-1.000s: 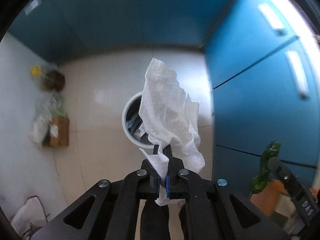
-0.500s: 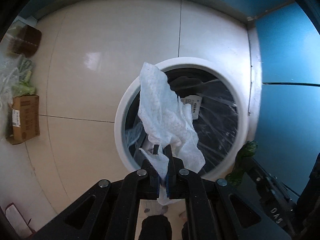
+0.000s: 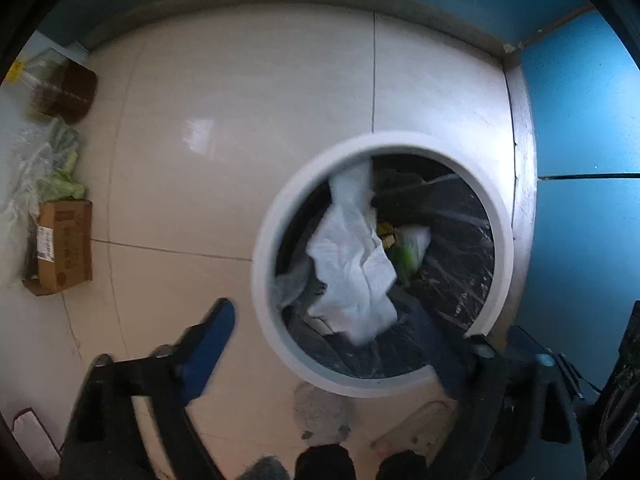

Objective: Collect trash
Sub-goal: 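Open both tools to drop the tissue and pepper into the bin, then turn both open tools back toward the counter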

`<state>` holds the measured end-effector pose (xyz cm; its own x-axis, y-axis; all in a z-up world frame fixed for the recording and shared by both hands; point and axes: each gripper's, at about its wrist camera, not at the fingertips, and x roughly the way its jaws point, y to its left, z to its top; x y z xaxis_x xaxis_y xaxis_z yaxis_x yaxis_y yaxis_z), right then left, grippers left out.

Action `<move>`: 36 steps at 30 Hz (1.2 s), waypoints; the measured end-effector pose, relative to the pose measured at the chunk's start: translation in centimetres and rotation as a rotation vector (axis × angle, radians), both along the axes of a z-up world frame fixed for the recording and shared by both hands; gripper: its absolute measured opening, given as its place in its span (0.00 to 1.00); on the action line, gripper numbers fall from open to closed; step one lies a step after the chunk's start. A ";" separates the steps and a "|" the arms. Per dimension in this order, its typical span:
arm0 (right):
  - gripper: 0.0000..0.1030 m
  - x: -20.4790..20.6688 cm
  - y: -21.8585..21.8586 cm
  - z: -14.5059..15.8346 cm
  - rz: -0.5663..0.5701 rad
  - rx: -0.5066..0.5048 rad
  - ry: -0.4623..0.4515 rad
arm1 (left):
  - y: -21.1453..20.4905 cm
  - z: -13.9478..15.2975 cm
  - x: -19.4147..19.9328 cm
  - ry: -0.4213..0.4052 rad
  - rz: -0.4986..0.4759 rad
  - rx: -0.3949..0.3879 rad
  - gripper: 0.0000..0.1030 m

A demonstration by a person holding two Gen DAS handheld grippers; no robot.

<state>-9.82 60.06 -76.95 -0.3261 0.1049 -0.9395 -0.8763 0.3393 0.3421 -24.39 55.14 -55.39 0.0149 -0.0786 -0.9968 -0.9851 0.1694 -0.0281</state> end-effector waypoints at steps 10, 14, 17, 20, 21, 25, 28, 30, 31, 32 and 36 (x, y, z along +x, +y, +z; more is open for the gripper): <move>0.99 -0.4 -1.1 3.2 0.042 0.011 -0.191 | -1.6 3.4 -1.5 0.178 -0.040 0.177 0.94; 0.99 -0.4 -1.6 5.1 0.044 0.025 -0.202 | -2.4 5.5 -2.4 0.200 -0.018 0.208 0.94; 0.99 -0.4 -2.1 7.3 0.039 0.036 -0.197 | -3.2 7.8 -2.9 0.198 -0.002 0.224 0.94; 0.99 -0.2 -3.1 10.5 0.042 0.054 -0.214 | -4.8 10.8 -3.1 0.202 0.007 0.238 0.94; 0.99 -0.1 -3.3 11.3 0.041 0.059 -0.216 | -5.4 12.0 -3.2 0.199 0.009 0.242 0.94; 0.99 0.7 -5.3 17.0 0.027 0.077 -0.214 | -7.9 17.5 -3.4 0.189 0.020 0.259 0.94; 0.99 1.4 -7.0 22.1 0.022 0.096 -0.218 | -9.9 22.2 -3.2 0.182 0.011 0.276 0.94; 0.99 1.7 -8.2 25.9 0.023 0.115 -0.217 | -11.4 25.4 -3.0 0.172 0.006 0.287 0.94; 0.99 1.8 -8.9 27.9 0.028 0.126 -0.218 | -12.2 27.2 -2.9 0.168 0.004 0.295 0.94; 0.99 2.0 -9.8 30.6 0.033 0.144 -0.221 | -12.9 28.8 -2.8 0.163 0.004 0.302 0.94; 0.99 2.4 -12.5 37.9 0.045 0.193 -0.219 | -15.9 36.0 -2.6 0.141 0.006 0.345 0.94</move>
<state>-7.39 47.58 -39.07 -0.1258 0.2787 -0.9521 -0.9491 0.2454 0.1973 -27.01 39.22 -19.41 -0.1254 0.2621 -0.9569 -0.9761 0.1397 0.1662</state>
